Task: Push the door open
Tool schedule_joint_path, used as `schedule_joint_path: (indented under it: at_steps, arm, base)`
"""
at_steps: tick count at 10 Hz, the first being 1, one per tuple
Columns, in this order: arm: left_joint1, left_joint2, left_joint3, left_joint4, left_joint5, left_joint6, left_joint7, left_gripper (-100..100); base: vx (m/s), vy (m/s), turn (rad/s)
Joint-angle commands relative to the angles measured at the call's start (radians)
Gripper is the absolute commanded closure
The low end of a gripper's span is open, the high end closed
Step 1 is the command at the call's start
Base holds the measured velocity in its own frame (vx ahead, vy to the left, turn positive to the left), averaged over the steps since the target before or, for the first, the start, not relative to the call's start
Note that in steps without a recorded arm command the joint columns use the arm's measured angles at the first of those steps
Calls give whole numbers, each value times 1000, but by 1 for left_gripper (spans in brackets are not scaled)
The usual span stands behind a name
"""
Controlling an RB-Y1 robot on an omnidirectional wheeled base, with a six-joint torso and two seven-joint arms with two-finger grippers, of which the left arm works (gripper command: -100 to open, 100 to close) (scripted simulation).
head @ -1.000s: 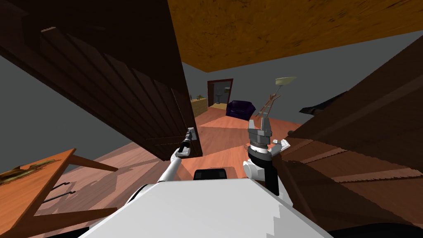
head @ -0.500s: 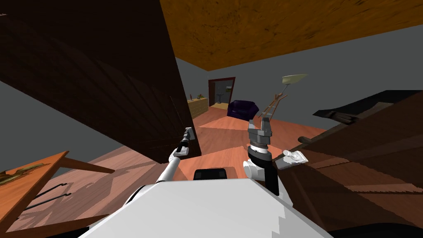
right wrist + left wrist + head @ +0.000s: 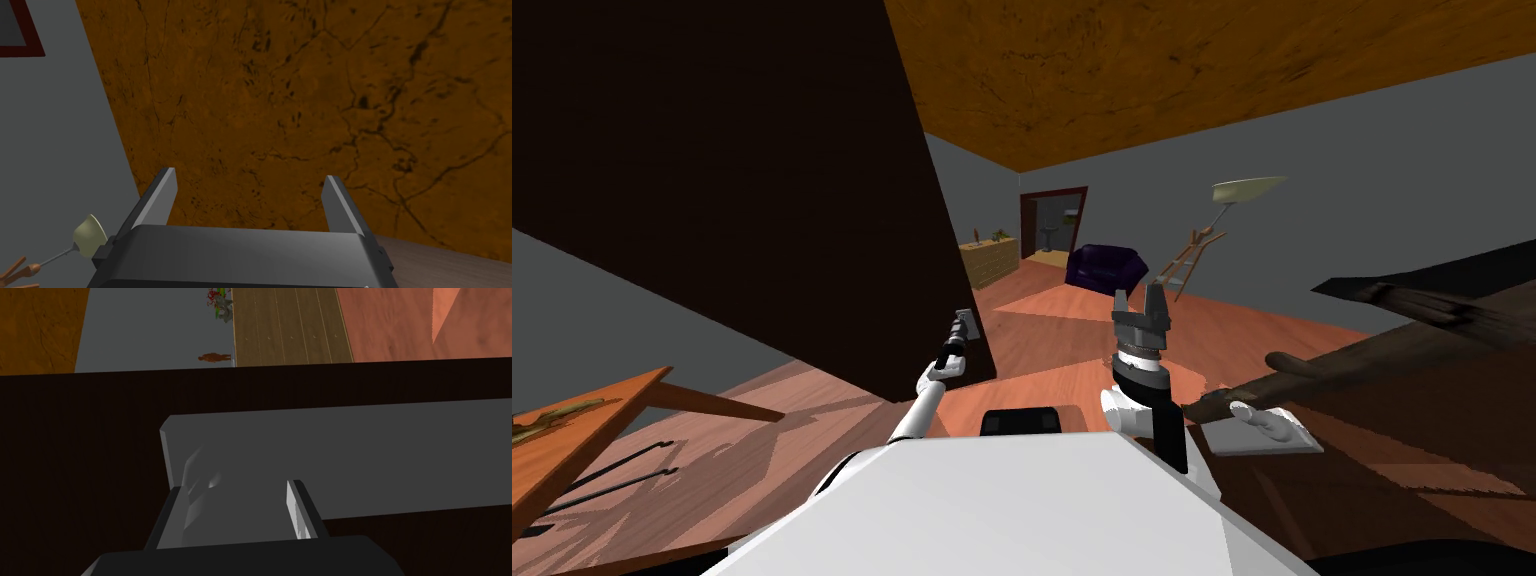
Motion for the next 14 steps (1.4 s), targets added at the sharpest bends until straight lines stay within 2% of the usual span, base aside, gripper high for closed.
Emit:
schedule_joint_path:
  at_steps: [1,8,11,12,14]
  arm:
    - [-2,15,32,2,6,-7,-5,100]
    - [-6,23,111,17,17,-10,-27,100]
    - [-8,26,139,22,21,-11,-34,100]
    - [-8,27,130,33,21,-13,-29,100]
    - [-8,35,158,35,27,-16,-36,100]
  base:
    - [203,-118,60]
    - [177,-95,70]
    - [192,-75,52]
    - [93,-36,35]
    - [181,-43,58]
